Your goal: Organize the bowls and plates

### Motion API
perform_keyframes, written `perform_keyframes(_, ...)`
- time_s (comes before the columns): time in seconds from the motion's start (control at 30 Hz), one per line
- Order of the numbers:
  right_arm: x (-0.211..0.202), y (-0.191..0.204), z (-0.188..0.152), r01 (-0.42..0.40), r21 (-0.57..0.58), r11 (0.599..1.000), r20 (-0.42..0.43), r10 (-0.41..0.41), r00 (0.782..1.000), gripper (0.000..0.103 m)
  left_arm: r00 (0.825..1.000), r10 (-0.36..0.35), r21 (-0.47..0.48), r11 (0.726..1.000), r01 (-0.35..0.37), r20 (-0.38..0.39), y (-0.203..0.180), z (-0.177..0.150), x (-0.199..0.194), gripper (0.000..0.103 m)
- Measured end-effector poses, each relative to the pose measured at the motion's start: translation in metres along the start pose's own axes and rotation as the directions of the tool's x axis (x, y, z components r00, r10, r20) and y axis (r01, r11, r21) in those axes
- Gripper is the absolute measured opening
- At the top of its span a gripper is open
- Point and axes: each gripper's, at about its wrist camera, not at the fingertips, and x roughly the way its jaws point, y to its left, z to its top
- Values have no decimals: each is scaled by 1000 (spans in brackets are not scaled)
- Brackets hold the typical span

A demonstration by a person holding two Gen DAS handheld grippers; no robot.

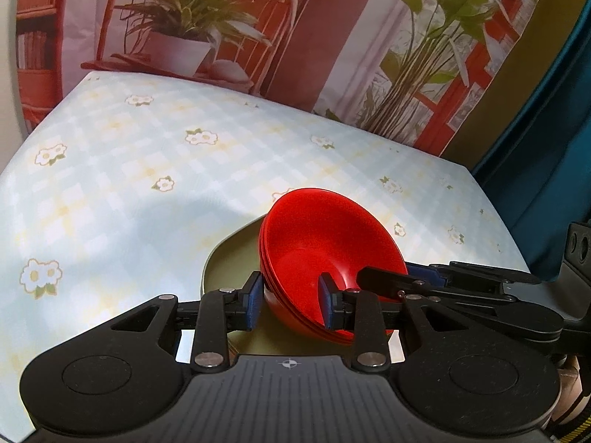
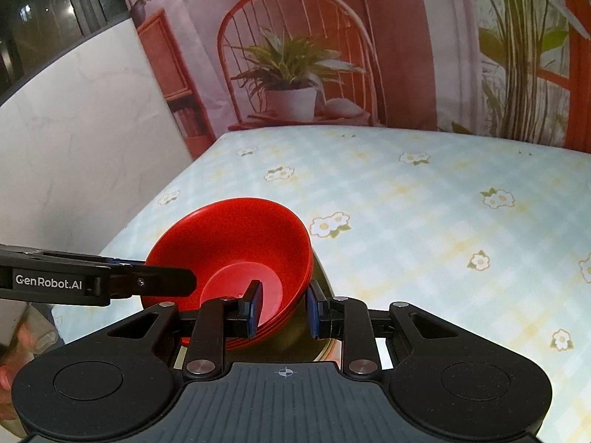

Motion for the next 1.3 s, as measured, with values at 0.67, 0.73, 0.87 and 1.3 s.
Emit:
perform_keyframes(0.67, 0, 7, -1, 22, -42, 999, -7, -23, 1000, 31, 999, 46, 12, 999, -46, 15, -3, 2, -4, 38)
perform_keyframes(0.73, -2, 7, -1, 29, -50, 998, 1, -29, 1000, 36, 998, 57, 20, 998, -58, 26, -4, 3, -8, 43)
perform_keyframes(0.87, -8, 8, 1, 42, -62, 997, 18, -41, 999, 45, 996, 78, 38, 996, -80, 48, -8, 6, -17, 50)
perform_keyframes(1.3, -36, 7, 8, 98, -66, 993, 98, -92, 991, 73, 977, 152, 73, 984, -164, 149, -25, 12, -57, 86)
